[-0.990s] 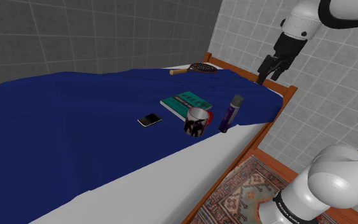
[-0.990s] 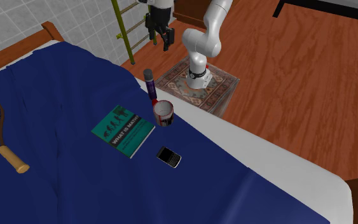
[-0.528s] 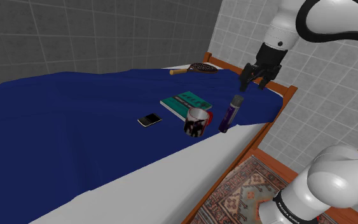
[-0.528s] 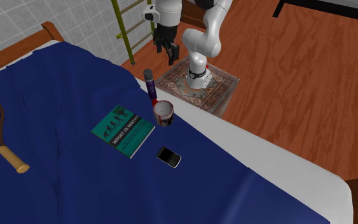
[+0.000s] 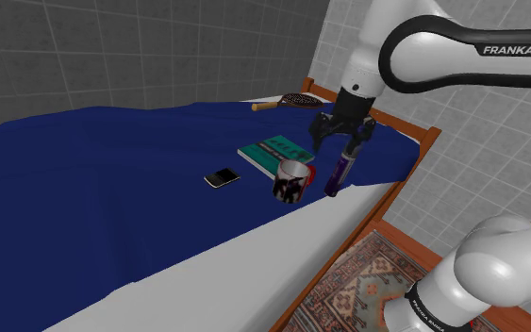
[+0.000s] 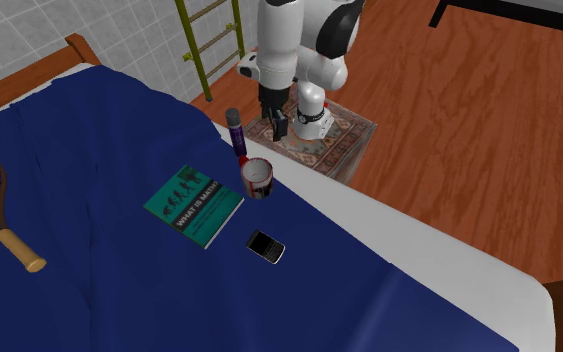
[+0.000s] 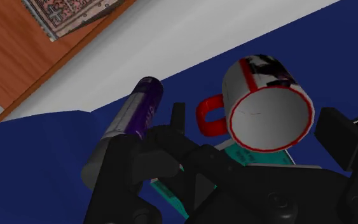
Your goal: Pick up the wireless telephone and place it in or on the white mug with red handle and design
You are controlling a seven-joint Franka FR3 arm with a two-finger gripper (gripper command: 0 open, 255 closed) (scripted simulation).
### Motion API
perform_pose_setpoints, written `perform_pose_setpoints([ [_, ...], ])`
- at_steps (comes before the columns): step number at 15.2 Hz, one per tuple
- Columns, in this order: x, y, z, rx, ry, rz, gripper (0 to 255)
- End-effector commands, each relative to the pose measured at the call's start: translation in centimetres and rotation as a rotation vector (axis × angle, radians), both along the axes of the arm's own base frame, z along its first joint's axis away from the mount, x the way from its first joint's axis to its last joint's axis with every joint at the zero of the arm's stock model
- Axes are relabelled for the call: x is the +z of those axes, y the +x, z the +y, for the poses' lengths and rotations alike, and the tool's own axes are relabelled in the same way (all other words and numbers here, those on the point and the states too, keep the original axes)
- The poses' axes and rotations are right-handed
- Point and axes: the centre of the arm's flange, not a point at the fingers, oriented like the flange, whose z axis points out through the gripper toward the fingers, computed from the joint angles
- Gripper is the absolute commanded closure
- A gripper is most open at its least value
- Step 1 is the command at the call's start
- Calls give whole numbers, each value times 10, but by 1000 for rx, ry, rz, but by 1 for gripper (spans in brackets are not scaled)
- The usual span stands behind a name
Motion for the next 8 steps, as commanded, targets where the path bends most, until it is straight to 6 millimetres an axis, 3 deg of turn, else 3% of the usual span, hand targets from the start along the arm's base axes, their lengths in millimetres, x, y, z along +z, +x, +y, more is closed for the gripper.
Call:
perform_pose_setpoints([
  [1, -11, 12, 17, -67, 14, -1, 0],
  [8, -59, 69, 68, -284, 57, -2, 0],
])
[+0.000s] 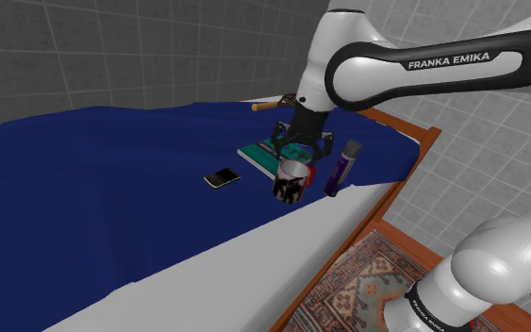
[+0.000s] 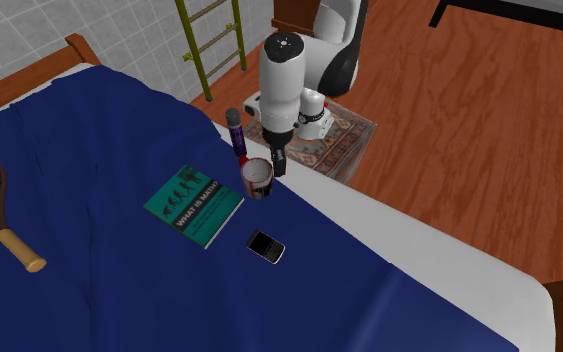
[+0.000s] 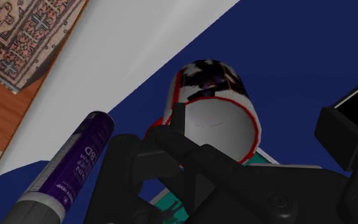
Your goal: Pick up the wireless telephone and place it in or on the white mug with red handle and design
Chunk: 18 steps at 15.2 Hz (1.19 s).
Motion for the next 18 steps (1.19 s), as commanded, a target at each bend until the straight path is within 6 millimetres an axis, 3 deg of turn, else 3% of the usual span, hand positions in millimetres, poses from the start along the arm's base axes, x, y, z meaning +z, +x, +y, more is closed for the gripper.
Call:
perform_pose_setpoints([
  [1, -14, 20, 16, -68, 15, -1, 0],
  [8, -60, 88, 54, -285, 58, -1, 0],
  [15, -103, 162, 79, -502, 101, -2, 0],
  [18, -118, 171, 81, -525, 106, -2, 0],
])
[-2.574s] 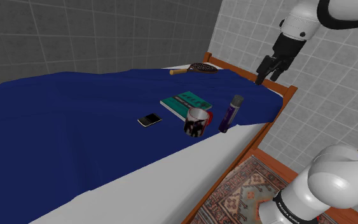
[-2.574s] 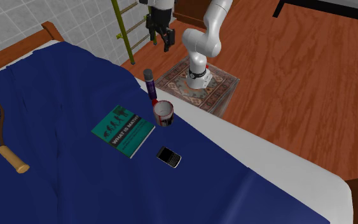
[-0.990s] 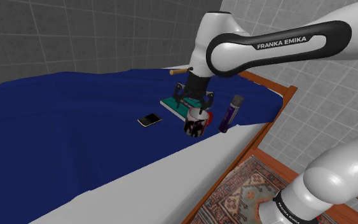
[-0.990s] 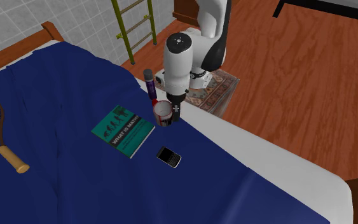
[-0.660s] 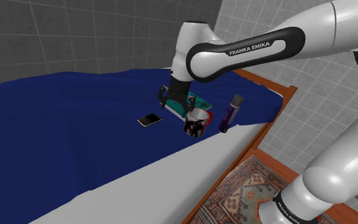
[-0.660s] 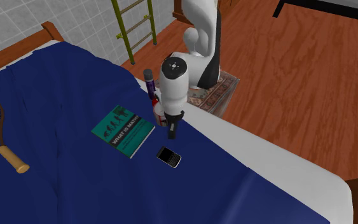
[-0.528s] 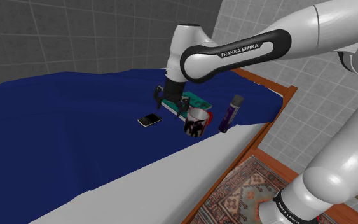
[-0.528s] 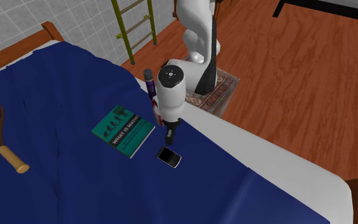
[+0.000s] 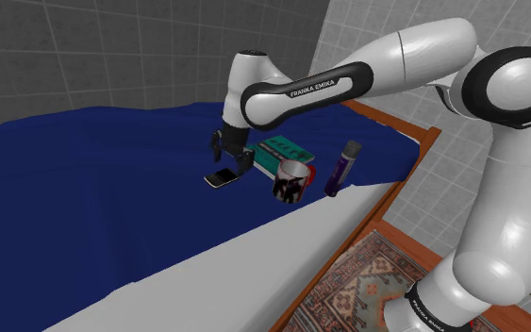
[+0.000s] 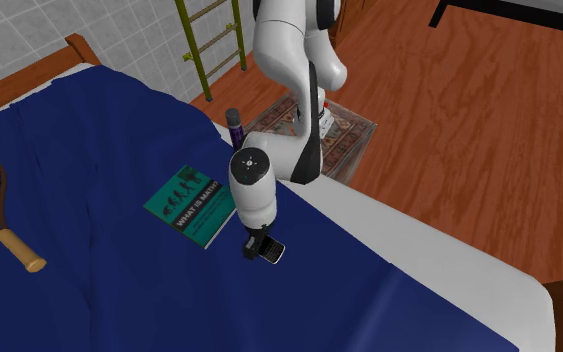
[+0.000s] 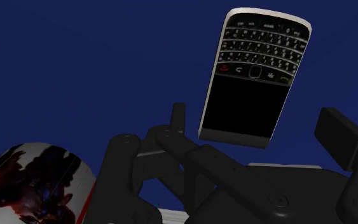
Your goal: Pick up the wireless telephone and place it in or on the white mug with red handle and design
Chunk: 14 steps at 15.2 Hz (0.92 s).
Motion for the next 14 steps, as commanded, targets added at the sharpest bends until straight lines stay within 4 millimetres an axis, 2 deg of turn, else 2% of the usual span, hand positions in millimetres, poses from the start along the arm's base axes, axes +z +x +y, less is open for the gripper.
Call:
perform_pose_setpoints([
  [1, -11, 3, 3, -8, 1, -1, 0],
  [6, -35, 4, 4, -8, 1, -1, 0],
  [13, -35, 4, 4, -8, 1, 0, 0],
  [14, -35, 4, 4, -8, 1, 0, 255],
])
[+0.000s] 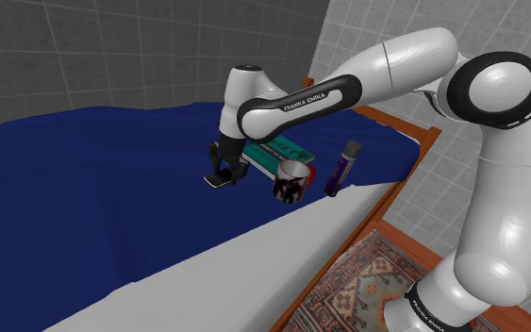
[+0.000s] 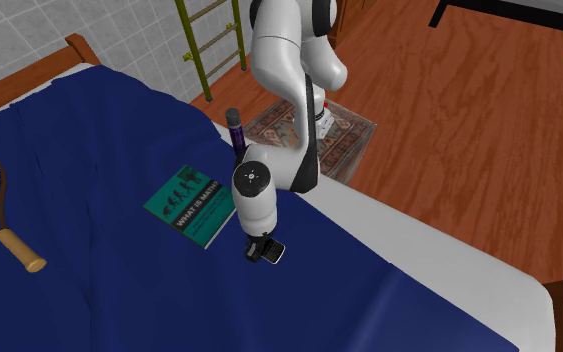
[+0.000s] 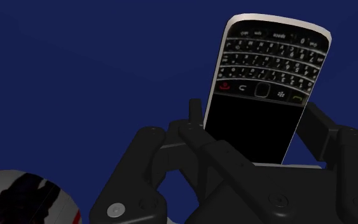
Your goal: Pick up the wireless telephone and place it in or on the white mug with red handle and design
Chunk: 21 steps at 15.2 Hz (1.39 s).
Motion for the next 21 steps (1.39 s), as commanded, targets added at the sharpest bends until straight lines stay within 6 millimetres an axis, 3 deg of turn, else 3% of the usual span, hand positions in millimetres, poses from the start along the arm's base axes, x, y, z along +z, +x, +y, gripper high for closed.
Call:
perform_pose_setpoints([
  [1, -1, 0, 0, 0, 0, 1, 255],
  [9, -1, 0, 0, 0, 0, 1, 255],
  [21, 62, 0, 0, 0, 0, 1, 255],
])
